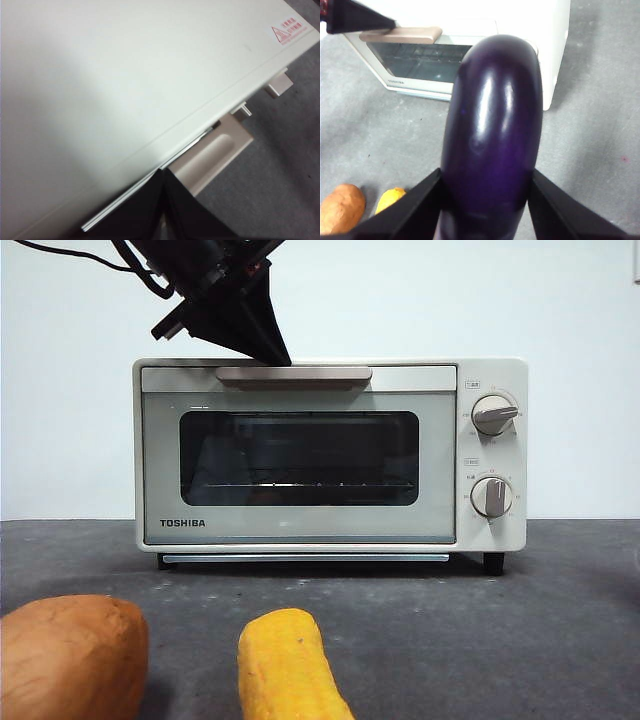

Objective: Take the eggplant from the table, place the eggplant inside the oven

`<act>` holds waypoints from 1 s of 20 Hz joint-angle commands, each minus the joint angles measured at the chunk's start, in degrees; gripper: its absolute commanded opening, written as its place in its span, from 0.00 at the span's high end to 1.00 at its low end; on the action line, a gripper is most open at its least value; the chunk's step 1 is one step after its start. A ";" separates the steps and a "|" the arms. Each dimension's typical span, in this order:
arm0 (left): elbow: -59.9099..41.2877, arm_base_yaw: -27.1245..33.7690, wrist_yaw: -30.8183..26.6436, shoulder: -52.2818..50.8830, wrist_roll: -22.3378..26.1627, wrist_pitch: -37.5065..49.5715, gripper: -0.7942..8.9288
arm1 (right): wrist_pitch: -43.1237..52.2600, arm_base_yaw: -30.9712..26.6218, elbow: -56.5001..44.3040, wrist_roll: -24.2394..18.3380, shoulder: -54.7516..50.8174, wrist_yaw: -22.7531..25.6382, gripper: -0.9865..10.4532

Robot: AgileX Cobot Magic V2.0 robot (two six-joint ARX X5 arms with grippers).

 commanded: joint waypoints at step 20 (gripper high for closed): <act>0.79 -8.79 -0.17 0.20 4.00 -28.79 0.91 | 6.95 0.57 0.90 -6.58 0.26 -5.25 0.82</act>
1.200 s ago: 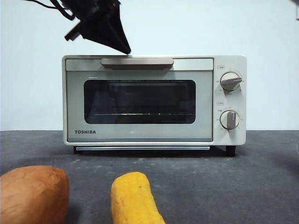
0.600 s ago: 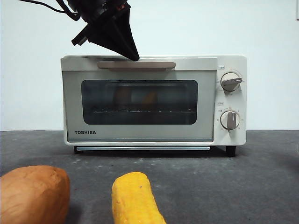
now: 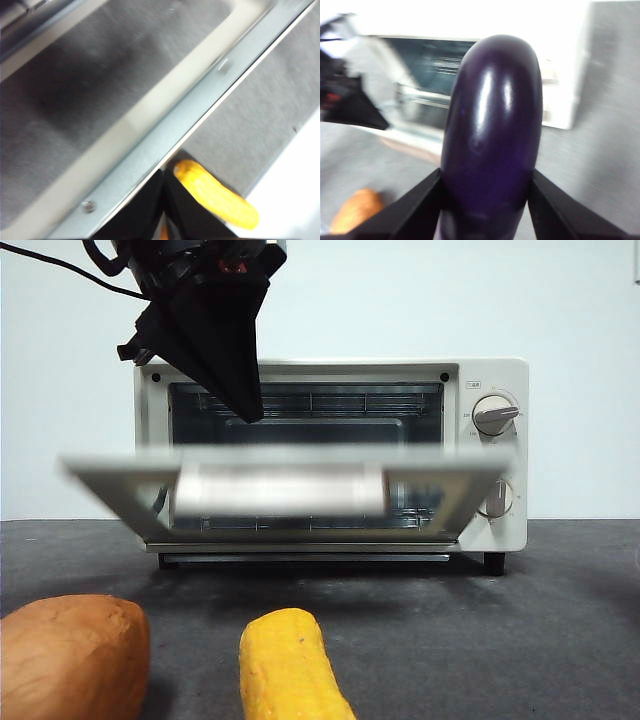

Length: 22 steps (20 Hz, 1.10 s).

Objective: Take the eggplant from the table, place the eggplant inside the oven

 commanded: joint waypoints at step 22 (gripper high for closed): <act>-18.97 19.19 -20.76 -47.82 -4.17 7.78 0.91 | 4.85 7.48 31.10 -51.10 62.77 11.85 0.82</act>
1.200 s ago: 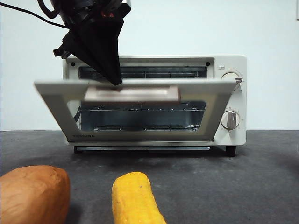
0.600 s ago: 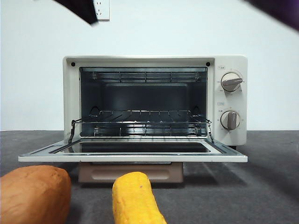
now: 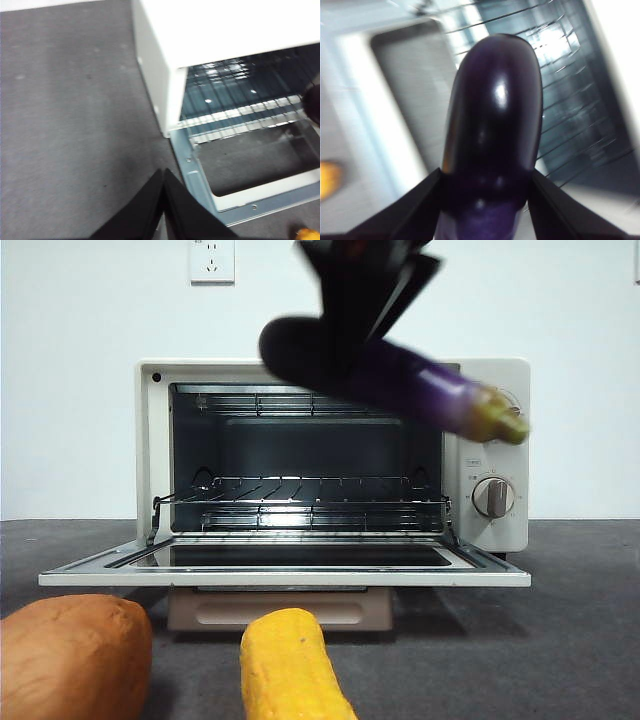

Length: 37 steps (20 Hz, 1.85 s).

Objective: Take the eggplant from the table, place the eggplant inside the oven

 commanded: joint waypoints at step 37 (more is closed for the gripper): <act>0.09 3.39 0.02 -2.54 2.08 -0.20 0.91 | 31.50 1.33 2.38 -21.03 20.79 16.68 0.64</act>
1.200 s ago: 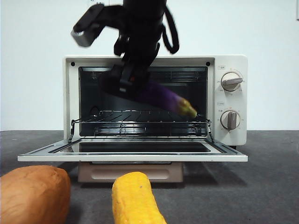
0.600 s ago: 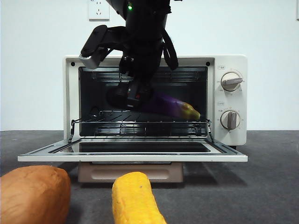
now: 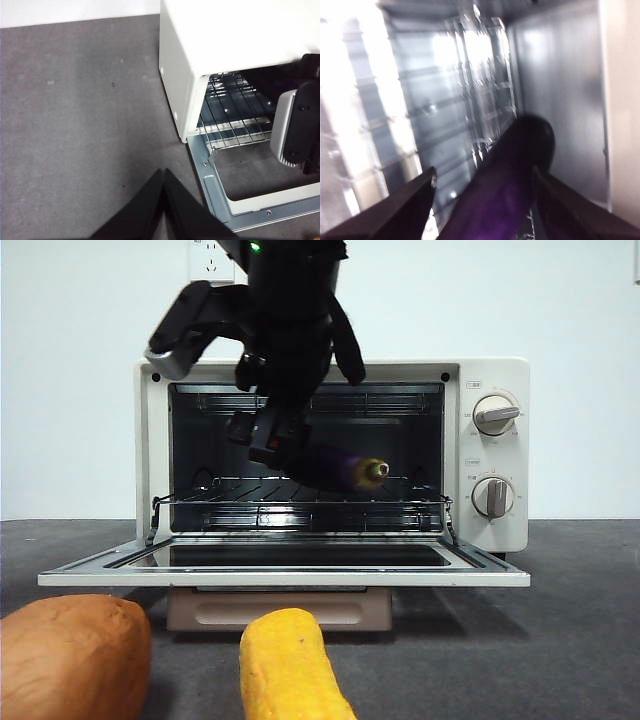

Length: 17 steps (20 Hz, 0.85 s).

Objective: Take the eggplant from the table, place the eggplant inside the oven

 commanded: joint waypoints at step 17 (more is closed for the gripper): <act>-12.76 11.34 19.37 22.40 0.22 13.38 0.91 | -32.20 5.55 1.49 28.89 -33.99 4.59 0.91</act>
